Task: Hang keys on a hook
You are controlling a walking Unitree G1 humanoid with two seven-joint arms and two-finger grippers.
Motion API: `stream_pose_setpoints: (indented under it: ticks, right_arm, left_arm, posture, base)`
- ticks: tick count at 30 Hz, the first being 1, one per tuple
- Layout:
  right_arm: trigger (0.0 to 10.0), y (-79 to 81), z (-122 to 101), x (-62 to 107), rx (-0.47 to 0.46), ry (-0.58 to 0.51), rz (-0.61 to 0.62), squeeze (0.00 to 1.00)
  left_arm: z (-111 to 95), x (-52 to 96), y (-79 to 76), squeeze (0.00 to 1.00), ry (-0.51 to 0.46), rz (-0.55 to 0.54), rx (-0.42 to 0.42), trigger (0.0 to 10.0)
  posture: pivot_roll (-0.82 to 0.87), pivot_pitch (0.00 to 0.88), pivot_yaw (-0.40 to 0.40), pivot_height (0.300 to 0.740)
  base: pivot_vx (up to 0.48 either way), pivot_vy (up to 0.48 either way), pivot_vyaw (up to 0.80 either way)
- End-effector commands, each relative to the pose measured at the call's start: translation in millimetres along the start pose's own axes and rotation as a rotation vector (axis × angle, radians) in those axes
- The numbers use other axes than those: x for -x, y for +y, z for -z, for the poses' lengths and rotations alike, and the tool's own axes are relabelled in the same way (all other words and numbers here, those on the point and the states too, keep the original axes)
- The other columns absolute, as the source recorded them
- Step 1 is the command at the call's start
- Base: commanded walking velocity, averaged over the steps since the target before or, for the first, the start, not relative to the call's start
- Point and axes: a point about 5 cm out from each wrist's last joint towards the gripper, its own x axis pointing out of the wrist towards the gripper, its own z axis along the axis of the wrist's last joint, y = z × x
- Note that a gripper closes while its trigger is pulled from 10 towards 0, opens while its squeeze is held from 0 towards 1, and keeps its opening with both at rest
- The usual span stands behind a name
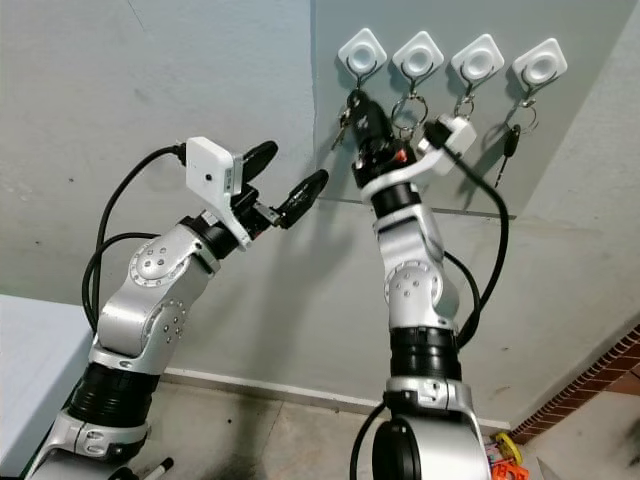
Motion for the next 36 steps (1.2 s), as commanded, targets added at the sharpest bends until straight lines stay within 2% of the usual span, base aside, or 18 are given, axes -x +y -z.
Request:
stream_pose_setpoints:
  ticks: [1, 9, 12, 13, 14, 15, 18, 19, 20, 23, 24, 25, 28, 30, 32, 33, 34, 36]
  right_arm:
    - [10.0, 8.2, 2, 0.9, 0.069, 0.024, -0.055, 0.00]
    - [10.0, -3.3, 23, 35.0, 0.163, 0.143, -0.044, 0.00]
    - [10.0, -11.6, 36, 50.1, 0.205, 0.212, -0.021, 0.00]
    - [10.0, -18.2, 46, 61.5, 0.228, 0.261, 0.002, 0.00]
    - [10.0, -33.0, 67, 84.9, 0.258, 0.363, 0.061, 0.00]
    - [10.0, -39.9, 75, 94.0, 0.280, 0.405, 0.098, 0.00]
    - [10.0, -48.0, 86, 107.1, 0.315, 0.459, 0.136, 0.00]
    - [10.0, -62.3, 100, 129.3, 0.341, 0.545, 0.227, 0.00]
    - [10.0, -69.6, 108, 141.9, 0.342, 0.596, 0.283, 0.00]
    - [10.0, -81.6, 121, 170.8, 0.337, 0.694, 0.389, 0.00]
    - [10.0, -81.6, 121, 170.8, 0.337, 0.694, 0.389, 0.00]
    - [10.0, -88.3, 130, 191.4, 0.360, 0.767, 0.464, 0.00]
    - [10.0, -93.7, 137, 212.8, 0.372, 0.851, 0.538, 0.00]
    - [10.0, -96.5, 141, 230.8, 0.387, 0.924, 0.582, 0.00]
    - [10.0, -98.3, 144, 246.8, 0.415, 0.994, 0.619, 0.00]
    - [10.0, -98.3, 144, 246.8, 0.415, 0.994, 0.619, 0.00]
    - [10.0, -98.9, 146, 259.8, 0.430, 1.043, 0.639, 0.00]
    - [10.0, -99.4, 147, 269.5, 0.439, 1.077, 0.656, 0.00]
  left_arm:
    - [-2, 2.4, 1.1, 0.00, -0.010, -0.014, -0.017, 10.0]
    - [13, 10.0, 2.4, 0.00, 0.030, -0.054, -0.009, 10.0]
    - [29, 15.4, 3.1, 0.00, 0.074, -0.076, -0.006, 10.0]
    - [43, 21.0, 4.2, 0.00, 0.115, -0.097, -0.011, 10.0]
    - [76, 35.8, 6.9, 0.00, 0.220, -0.143, -0.016, 10.0]
    - [89, 43.0, 8.4, 0.00, 0.260, -0.164, -0.020, 10.0]
    - [107, 54.4, 11.7, 0.00, 0.321, -0.208, -0.010, 10.0]
    - [135, 74.3, 16.3, 0.00, 0.423, -0.280, 0.000, 10.0]
    - [149, 85.9, 18.2, 0.00, 0.486, -0.318, 0.013, 10.0]
    - [181, 116.6, 19.6, 0.00, 0.644, -0.414, 0.073, 10.0]
    - [181, 116.6, 19.6, 0.00, 0.644, -0.414, 0.073, 10.0]
    - [198, 138.4, 16.8, 0.00, 0.737, -0.461, 0.120, 10.0]
    - [210, 155.0, 11.6, 0.00, 0.802, -0.471, 0.136, 10.0]
    - [218, 169.2, 6.8, 0.00, 0.851, -0.495, 0.189, 10.0]
    - [226, 182.6, 3.1, 0.00, 0.923, -0.505, 0.176, 10.0]
    - [226, 182.6, 3.1, 0.00, 0.923, -0.505, 0.176, 10.0]
    - [232, 197.1, -1.5, 0.00, 0.984, -0.514, 0.180, 10.0]
    - [236, 207.8, -4.4, 0.00, 1.024, -0.532, 0.191, 10.0]
  posture:
    - [-0.02, 0.000, 0.035, 0.740]
    - [-0.03, 0.000, 0.039, 0.740]
    - [-0.03, 0.000, 0.042, 0.740]
    - [-0.03, 0.000, 0.042, 0.740]
    - [-0.04, 0.000, 0.046, 0.740]
    - [-0.04, 0.000, 0.049, 0.740]
    - [-0.04, 0.000, 0.049, 0.740]
    - [-0.05, 0.000, 0.054, 0.740]
    - [-0.05, 0.000, 0.055, 0.740]
    - [-0.05, 0.000, 0.057, 0.740]
    - [-0.05, 0.000, 0.057, 0.740]
    - [-0.05, 0.000, 0.056, 0.740]
    - [-0.06, 0.000, 0.052, 0.740]
    - [-0.05, 0.000, 0.050, 0.740]
    - [-0.06, 0.000, 0.043, 0.740]
    - [-0.06, 0.000, 0.043, 0.740]
    - [-0.06, 0.000, 0.041, 0.740]
    - [-0.06, 0.000, 0.038, 0.740]
  base:
    - [0.000, 0.000, 0.00]
    - [0.000, 0.000, 0.00]
    - [0.000, 0.000, 0.00]
    - [0.000, 0.000, 0.00]
    - [0.000, 0.000, 0.00]
    - [0.000, 0.000, 0.00]
    - [0.000, 0.000, 0.00]
    - [0.000, 0.000, 0.00]
    - [0.000, 0.000, 0.00]
    - [0.000, 0.000, 0.00]
    - [0.000, 0.000, 0.00]
    - [0.000, 0.000, 0.00]
    - [0.000, 0.000, 0.00]
    - [0.000, 0.000, 0.00]
    - [0.000, 0.000, 0.00]
    - [0.000, 0.000, 0.00]
    - [0.000, 0.000, 0.00]
    - [0.000, 0.000, 0.00]
